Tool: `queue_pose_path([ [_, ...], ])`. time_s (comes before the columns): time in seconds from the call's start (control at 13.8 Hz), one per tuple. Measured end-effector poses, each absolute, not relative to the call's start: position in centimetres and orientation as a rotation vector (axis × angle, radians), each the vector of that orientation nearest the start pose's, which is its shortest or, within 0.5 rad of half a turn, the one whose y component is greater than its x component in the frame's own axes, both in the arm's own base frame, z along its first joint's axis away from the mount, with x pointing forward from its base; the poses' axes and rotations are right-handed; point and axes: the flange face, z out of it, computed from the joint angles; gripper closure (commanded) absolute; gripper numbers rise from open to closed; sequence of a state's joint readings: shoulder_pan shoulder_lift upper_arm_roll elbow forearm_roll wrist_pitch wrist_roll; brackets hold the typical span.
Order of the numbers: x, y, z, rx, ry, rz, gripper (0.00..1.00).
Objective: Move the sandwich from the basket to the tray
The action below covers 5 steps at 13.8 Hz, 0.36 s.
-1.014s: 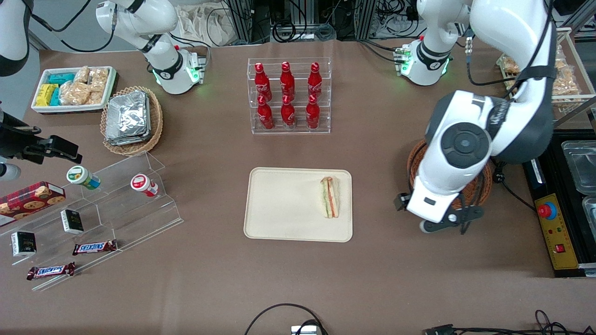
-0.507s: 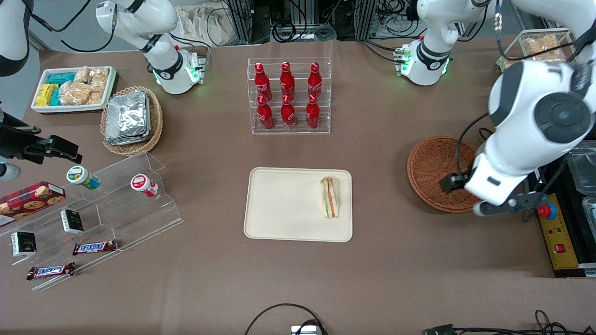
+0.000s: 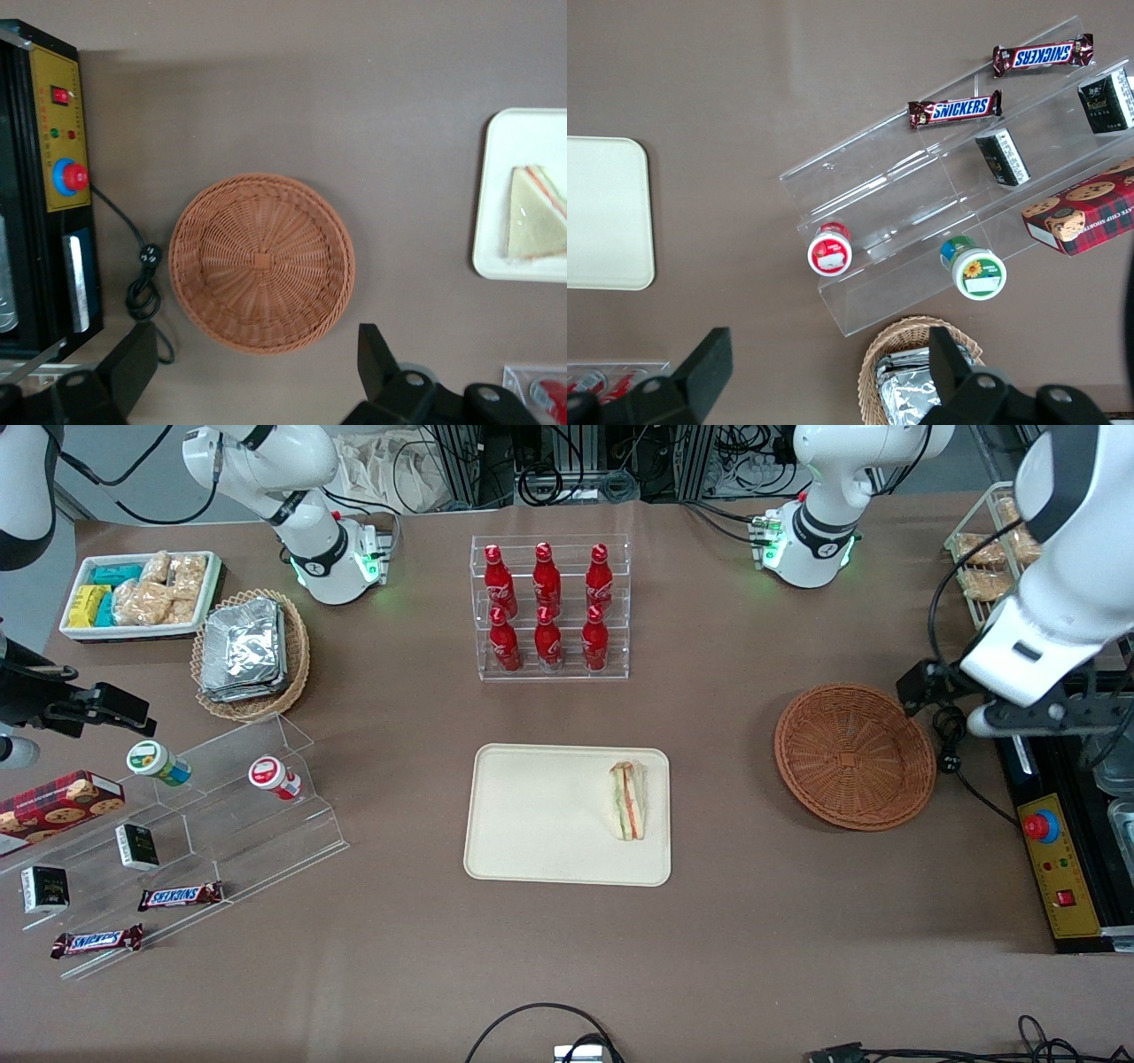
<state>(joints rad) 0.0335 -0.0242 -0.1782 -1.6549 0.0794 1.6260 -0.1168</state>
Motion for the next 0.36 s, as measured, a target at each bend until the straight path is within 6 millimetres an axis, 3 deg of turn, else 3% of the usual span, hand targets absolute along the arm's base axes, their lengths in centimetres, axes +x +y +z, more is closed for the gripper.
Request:
queue_pose_path([
  [0.22,51.8,-6.6,63.2,-3.05,0.059,-0.008,0.0],
  [0.36,51.1,-6.7,63.9,-3.062,0.06,-0.017,0.0],
])
